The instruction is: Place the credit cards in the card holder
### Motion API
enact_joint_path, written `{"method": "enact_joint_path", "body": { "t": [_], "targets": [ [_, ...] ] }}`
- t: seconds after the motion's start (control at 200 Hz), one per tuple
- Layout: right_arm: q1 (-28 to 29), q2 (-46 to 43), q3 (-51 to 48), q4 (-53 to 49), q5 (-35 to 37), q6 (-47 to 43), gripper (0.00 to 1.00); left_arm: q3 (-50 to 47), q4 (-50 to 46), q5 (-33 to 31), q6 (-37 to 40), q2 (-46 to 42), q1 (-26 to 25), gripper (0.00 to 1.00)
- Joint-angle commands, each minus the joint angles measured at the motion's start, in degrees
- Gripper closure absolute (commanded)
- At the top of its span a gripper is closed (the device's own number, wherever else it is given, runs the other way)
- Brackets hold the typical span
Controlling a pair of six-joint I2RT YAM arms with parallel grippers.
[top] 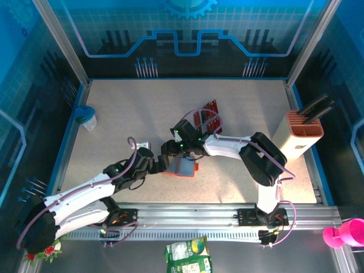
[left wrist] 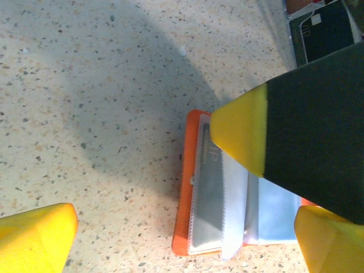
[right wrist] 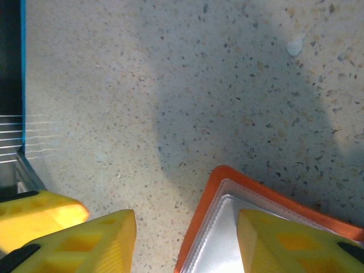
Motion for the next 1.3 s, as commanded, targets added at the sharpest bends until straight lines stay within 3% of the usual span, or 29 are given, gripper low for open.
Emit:
{"method": "enact_joint_path", "body": {
  "t": [0.0, 0.485, 0.955, 1.151, 1.296],
  "targets": [
    [0.9, 1.5, 1.1, -0.6, 0.7, 1.0, 0.49, -0.7, -1.1, -1.8, -1.7, -1.2, 0.9, 0.01],
    [0.5, 3.3, 1.5, 1.1, -1.6, 1.9, 0.49, -3.0, 1.2, -1.2, -1.4, 1.4, 1.6, 0.01],
    [-2.1, -6.0, -4.1, 2.7, -1.8, 2.7, 0.49, -2.3, 8.6, 0.3, -0.1, 12.4, 1.5, 0.01],
    [-3.5, -15.4, -10.9, -3.5, 3.3, -2.1, 0.48, -1.8, 9.0, 0.2, 0.1, 14.2, 1.5, 0.01],
    [-3.5, -21.9, -14.4, -11.9, 11.0, -7.1, 0.48, -1.8, 9.1, 0.0, -0.6, 14.3, 1.6, 0.01]
  ]
}}
